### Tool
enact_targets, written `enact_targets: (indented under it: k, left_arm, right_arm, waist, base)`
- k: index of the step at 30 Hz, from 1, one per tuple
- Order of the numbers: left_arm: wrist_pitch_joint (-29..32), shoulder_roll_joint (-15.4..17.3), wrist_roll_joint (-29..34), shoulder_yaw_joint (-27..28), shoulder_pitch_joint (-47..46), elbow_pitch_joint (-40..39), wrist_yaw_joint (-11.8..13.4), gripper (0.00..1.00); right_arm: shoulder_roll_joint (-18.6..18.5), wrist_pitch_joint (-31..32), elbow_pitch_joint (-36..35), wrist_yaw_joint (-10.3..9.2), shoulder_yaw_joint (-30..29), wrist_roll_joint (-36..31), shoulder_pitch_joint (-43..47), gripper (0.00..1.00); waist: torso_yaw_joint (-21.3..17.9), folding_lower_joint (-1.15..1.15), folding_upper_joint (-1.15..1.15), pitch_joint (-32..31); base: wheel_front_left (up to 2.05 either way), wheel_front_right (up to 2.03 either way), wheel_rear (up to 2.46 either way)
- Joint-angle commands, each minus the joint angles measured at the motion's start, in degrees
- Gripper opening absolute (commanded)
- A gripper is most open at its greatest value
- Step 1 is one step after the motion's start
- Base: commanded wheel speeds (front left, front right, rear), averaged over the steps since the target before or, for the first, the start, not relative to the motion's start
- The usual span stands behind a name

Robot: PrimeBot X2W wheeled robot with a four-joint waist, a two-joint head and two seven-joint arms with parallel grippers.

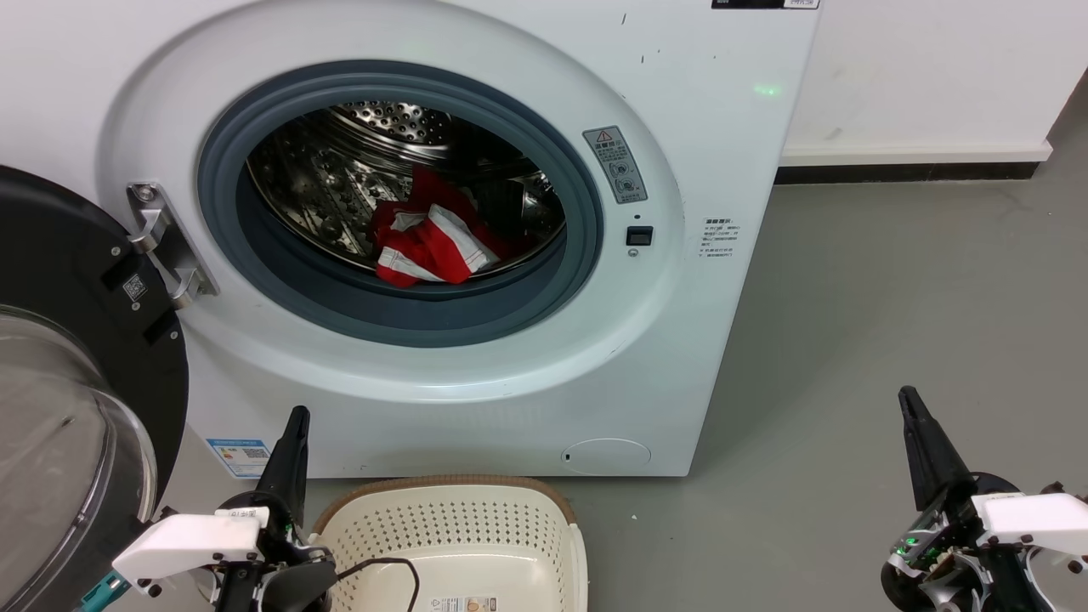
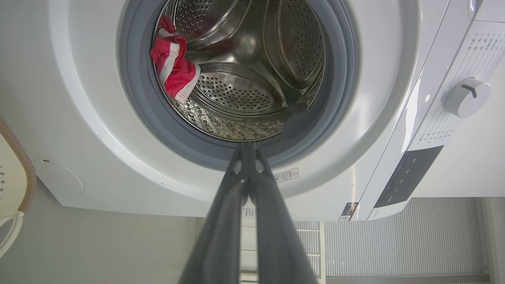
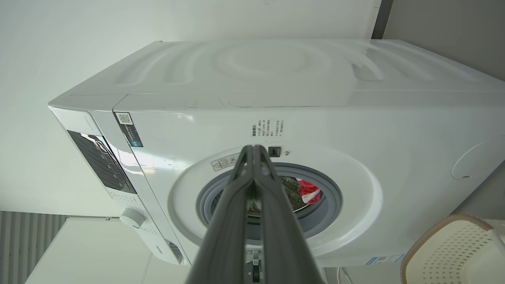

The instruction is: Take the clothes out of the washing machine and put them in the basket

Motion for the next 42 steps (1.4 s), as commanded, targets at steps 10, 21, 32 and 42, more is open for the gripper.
enact_targets:
  k: [10, 21, 32, 42]
  left_arm:
    - [0.17, -0.16, 0.02, 0.13, -0.28, -0.07, -0.15, 0.0]
    - [-1.36, -0.02, 0.49, -1.53, 0.36, -0.04, 0.01, 1.0]
    - [-4.57, 0.33, 9.85, -2.65, -0.31, -2.56, 0.01, 1.0]
    - [-7.01, 0.22, 22.64, -3.35, -0.57, -4.29, 0.01, 1.0]
  right_arm:
    - [0.15, -0.01, 0.06, -0.02, 0.06, -0.26, -0.72, 0.0]
    - [0.02, -1.46, -0.34, -0.01, 0.59, -0.78, 1.07, 1.0]
    - [0.02, -4.53, -2.19, -0.01, 0.18, -11.58, 2.04, 1.0]
    - [0.02, -6.97, -4.91, -0.01, 0.5, -28.21, 2.62, 1.0]
  waist:
    - [0.0, 0.0, 0.0, 0.0]
    - [-0.07, 0.0, 0.0, 0.03]
    - [-0.27, 0.0, 0.0, 0.06]
    - [-0.58, 0.0, 0.0, 0.05]
  base:
    - [0.0, 0.0, 0.0]
    - [0.0, 0.0, 0.0]
    - [0.0, 0.0, 0.0]
    - [0.0, 0.0, 0.0]
